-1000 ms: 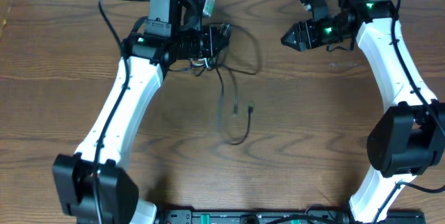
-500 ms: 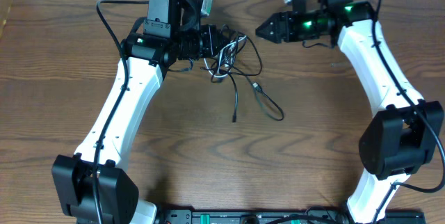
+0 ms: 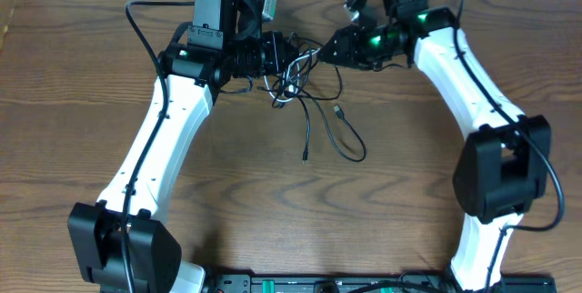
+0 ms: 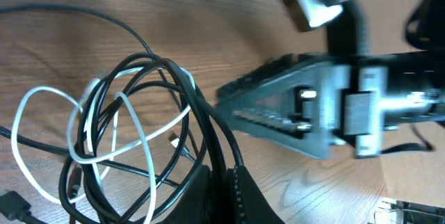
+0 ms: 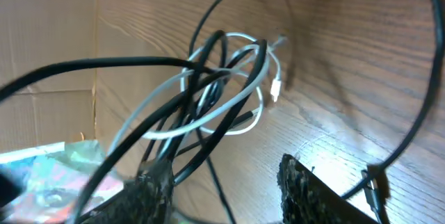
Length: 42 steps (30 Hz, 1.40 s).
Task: Untangle cables
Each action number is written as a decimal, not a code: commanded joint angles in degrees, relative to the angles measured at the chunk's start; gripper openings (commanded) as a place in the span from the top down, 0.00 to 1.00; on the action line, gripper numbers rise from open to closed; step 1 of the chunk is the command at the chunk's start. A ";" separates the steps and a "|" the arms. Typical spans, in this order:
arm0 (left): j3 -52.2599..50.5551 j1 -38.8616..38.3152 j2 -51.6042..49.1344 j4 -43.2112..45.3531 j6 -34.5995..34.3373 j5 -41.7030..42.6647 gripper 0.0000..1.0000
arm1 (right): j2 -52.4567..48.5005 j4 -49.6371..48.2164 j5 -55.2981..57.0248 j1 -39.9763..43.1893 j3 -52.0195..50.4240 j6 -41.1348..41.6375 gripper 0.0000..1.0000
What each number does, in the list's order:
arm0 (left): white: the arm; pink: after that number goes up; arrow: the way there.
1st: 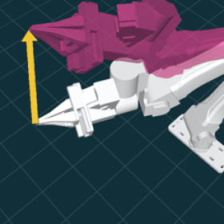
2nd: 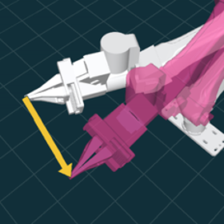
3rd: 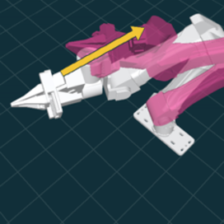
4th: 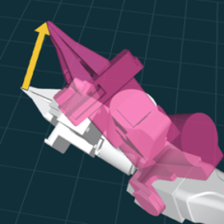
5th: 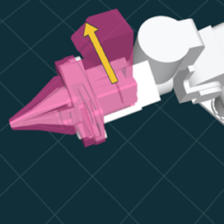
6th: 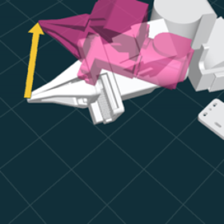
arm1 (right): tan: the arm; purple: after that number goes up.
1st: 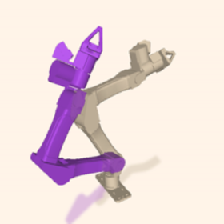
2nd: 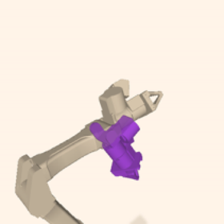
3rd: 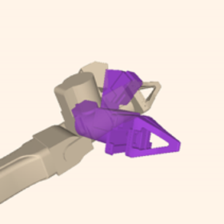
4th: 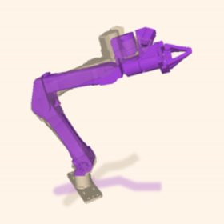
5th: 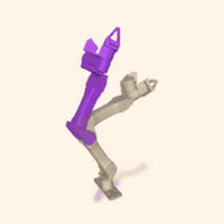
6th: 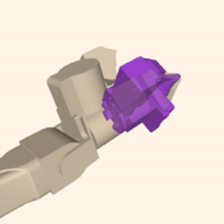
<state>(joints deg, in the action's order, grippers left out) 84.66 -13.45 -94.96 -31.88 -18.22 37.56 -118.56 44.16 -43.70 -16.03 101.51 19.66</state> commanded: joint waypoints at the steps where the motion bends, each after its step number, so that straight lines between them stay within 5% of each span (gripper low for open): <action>1: -0.11 -0.02 0.13 0.46 -0.15 0.39 0.92 | -1.11 -1.64 -1.88 -0.98 -0.15 1.31 0.51; 7: -0.11 -0.50 0.13 0.48 -0.44 0.39 0.93 | -2.01 -4.48 -2.56 -3.32 -0.15 1.36 0.46; 12: -0.11 -1.77 0.13 0.50 -0.50 0.33 0.93 | -4.17 -7.65 -2.25 -5.31 -0.15 4.63 0.53; 19: -0.11 -1.90 0.13 0.55 -0.52 -1.20 0.92 | -5.70 -4.87 6.49 -5.44 -0.17 5.09 0.99; 29: -0.11 -1.90 -0.17 -3.89 1.46 -10.40 0.83 | 0.22 6.03 7.65 0.63 -0.02 -6.64 0.99; 38: -0.11 -1.68 -2.12 -11.04 4.90 -27.74 0.78 | 11.28 20.02 29.20 6.54 0.50 -12.39 0.99; 42: -0.11 -1.90 -2.40 -10.86 5.11 -24.39 0.74 | 11.80 21.31 25.18 7.26 0.48 -16.17 0.99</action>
<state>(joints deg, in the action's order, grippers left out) 84.66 -15.42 -96.90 -42.70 -14.46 14.61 -106.37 65.10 -18.61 -8.75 101.54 8.14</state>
